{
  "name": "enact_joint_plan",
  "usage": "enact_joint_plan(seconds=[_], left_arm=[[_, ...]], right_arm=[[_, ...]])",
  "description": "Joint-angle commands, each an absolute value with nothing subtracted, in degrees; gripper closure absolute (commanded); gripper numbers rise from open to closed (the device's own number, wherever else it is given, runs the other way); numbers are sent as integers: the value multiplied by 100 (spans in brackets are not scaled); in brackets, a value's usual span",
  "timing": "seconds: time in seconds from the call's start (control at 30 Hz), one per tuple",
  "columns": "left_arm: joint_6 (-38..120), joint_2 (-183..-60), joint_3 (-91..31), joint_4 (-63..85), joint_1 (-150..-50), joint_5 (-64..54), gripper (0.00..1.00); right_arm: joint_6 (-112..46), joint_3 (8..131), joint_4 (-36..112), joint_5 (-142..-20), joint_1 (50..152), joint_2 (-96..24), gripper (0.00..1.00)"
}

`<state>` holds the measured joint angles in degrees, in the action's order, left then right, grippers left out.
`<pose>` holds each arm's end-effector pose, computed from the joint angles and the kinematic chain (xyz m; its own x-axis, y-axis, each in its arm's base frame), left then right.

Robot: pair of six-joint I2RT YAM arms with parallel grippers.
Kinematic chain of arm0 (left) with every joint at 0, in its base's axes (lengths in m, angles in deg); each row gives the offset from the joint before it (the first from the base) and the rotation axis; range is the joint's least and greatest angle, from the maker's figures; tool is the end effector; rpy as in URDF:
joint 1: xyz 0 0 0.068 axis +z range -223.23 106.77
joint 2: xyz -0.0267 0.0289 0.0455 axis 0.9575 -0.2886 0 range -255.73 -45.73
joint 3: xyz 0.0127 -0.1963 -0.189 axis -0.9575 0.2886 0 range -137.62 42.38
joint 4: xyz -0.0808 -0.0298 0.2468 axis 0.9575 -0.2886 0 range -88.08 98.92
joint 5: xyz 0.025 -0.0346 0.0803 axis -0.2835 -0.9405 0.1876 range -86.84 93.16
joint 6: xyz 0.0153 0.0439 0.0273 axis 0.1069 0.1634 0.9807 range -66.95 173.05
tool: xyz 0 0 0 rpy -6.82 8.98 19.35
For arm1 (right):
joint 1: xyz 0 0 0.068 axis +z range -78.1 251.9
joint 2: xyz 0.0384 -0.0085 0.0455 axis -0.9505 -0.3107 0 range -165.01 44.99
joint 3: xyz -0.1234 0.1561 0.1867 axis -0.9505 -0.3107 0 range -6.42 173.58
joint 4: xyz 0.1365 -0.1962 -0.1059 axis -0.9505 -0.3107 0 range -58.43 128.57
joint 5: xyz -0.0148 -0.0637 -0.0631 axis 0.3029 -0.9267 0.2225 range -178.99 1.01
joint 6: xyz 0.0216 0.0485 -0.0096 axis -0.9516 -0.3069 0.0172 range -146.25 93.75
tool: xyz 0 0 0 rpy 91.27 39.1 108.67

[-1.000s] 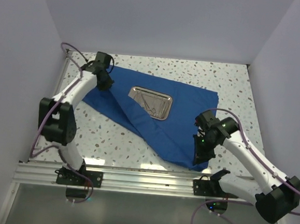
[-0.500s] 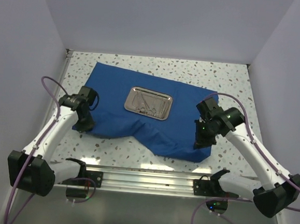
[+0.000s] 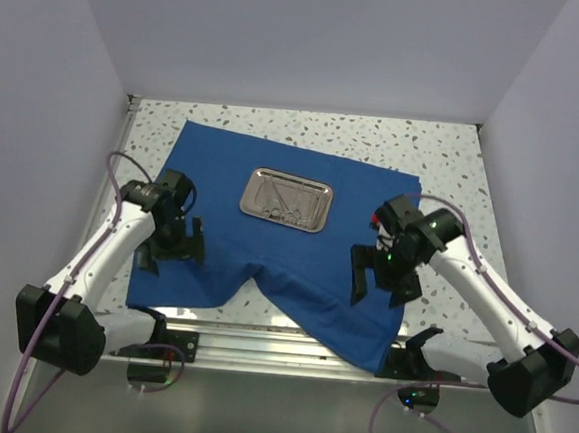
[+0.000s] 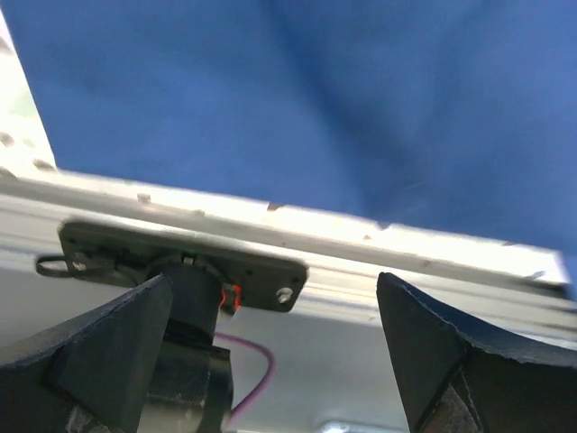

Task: Open and lay out the surgical kit
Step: Open the surgical kit at the center of the board, then smooth out the surgical kit at the center of the board.

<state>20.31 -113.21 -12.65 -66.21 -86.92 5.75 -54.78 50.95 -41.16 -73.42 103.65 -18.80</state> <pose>0.1710 -0.0401 0.2536 -0.9434 -0.3261 -0.0599 -0.3275 0.9447 0.0151 0.1317 0.0928 0.2745 -0.9948 -0.0745 0.0689 -0.0536 0.9621 0.2672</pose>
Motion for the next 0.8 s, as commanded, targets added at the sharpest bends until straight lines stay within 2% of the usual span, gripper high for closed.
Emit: enact_joint_plan(seconds=[0.0,0.1,0.17,0.27,0.37,0.53,0.77], left_arm=[[2150,-11489,-2615,-6228,-8668,1009,0],[2185,-12278,-3346,-5622,-8231,1081,0],[2176,-12938,-3731,-5148,-7861,776,0],[2176,-13685,-3996,-4251,-7368,589,0],[2123,-14660,-4478,-3837,-7103,676,0],[2009,-15952,-5087,-3083,-6813,773,0],[2026,-16947,-5922,-2317,-6435,599,0]], right_arm=[[-5341,7352,-4811,-8402,10345,-2537,2],[-5324,8708,-4679,-9668,9995,-3250,2],[-5192,8937,-4450,-9533,9147,-3831,2],[-5235,8519,-3695,-9006,7969,-4333,2],[-5594,8288,-2982,-8863,7272,-5033,2],[-5938,8419,-2033,-8706,6777,-6090,1],[-6123,9078,-1567,-9153,6496,-7242,3]])
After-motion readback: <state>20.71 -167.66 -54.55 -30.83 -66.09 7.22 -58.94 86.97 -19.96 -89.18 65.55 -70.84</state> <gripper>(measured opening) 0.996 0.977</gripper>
